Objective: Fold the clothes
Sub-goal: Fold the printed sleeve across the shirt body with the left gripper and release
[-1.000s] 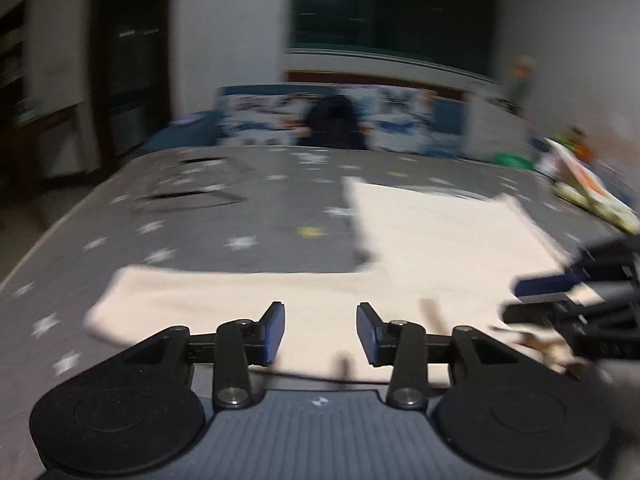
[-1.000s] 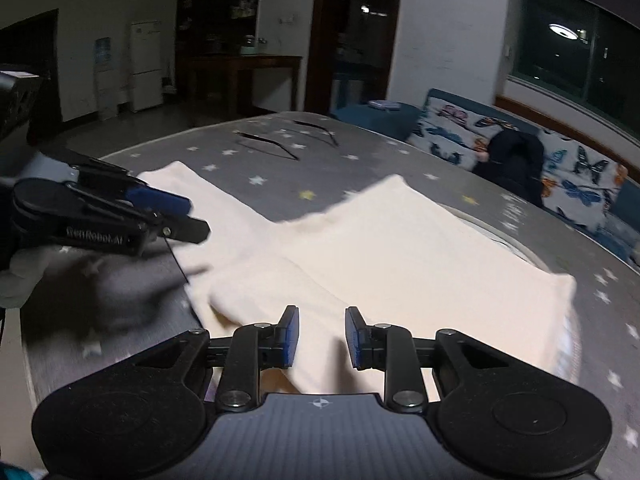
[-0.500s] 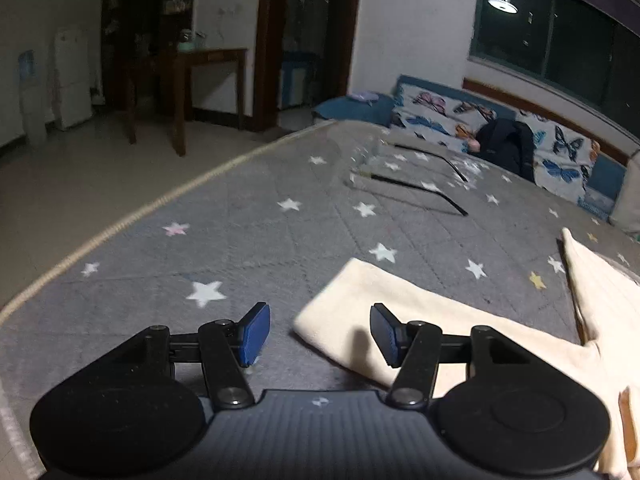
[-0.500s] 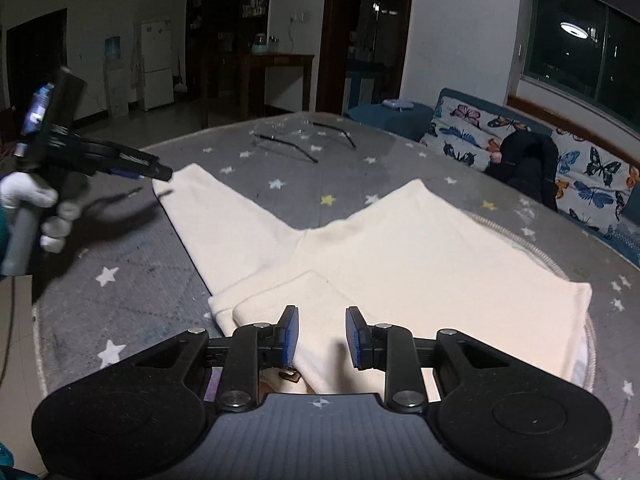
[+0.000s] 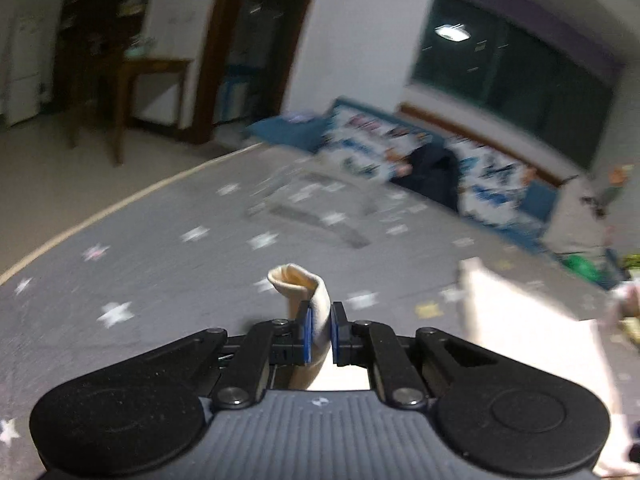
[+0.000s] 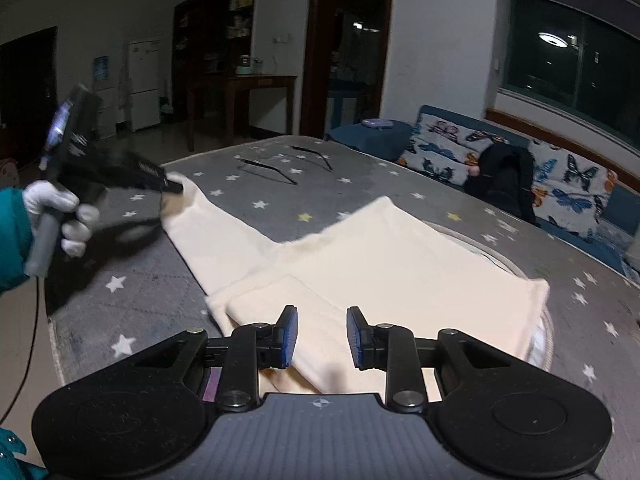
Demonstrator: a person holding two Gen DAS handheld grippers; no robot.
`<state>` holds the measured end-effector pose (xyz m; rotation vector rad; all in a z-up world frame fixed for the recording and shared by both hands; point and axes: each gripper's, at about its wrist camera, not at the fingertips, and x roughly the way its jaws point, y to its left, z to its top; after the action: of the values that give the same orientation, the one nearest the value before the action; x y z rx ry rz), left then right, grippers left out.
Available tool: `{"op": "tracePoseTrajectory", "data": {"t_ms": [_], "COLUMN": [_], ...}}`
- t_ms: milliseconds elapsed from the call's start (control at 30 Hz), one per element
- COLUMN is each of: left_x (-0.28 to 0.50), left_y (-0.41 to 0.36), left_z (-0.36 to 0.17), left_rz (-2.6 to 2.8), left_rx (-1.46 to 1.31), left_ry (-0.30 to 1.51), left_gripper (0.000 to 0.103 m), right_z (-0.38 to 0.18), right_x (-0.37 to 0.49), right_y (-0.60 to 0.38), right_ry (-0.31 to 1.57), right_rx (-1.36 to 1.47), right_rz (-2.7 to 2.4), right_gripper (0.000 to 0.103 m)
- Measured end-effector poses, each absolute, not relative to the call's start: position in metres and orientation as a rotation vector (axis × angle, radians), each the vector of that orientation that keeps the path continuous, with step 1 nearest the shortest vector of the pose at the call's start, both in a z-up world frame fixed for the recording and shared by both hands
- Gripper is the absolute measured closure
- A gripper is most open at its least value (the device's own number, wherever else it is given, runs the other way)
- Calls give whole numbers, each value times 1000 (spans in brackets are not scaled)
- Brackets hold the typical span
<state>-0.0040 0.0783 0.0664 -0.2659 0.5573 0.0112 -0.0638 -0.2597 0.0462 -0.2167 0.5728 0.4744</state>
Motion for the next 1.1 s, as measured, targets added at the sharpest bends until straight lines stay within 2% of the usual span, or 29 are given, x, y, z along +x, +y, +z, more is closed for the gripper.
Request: {"op": "tracePoseTrajectory", "data": {"t_ms": [300,700,733,800,933,967,1100], "left_x": [-22,-29,-30,-31,-36,-38,-48], "left_y": [-33,-154,-160,-171,-180,-179,-161], "left_z": [120,92,86,76,63,61,60], "left_rz": [-343,-603,-611,-625,-675,-689,-706], "left_rx": [-208,-64,-42,-8,42,51,81], "left_ry": [476,560,570,595,618,620,602], "left_gripper": [95,94,93,84,76,70,68], "right_z": [41,30,29,29,31,32,36], "right_x": [-78,-95,-95,-95,-95,-94,-90], "right_y": [-308,-351,-353,-355,-355,-355,-351], "right_ry": [577,587,588,588,578,575,563], "right_rx": [-152,-84,-83,-83,-76,-74,-83], "right_rz": [349,252,247,239,230,230,243], "right_gripper": [74,74,74,74,74,74,74]}}
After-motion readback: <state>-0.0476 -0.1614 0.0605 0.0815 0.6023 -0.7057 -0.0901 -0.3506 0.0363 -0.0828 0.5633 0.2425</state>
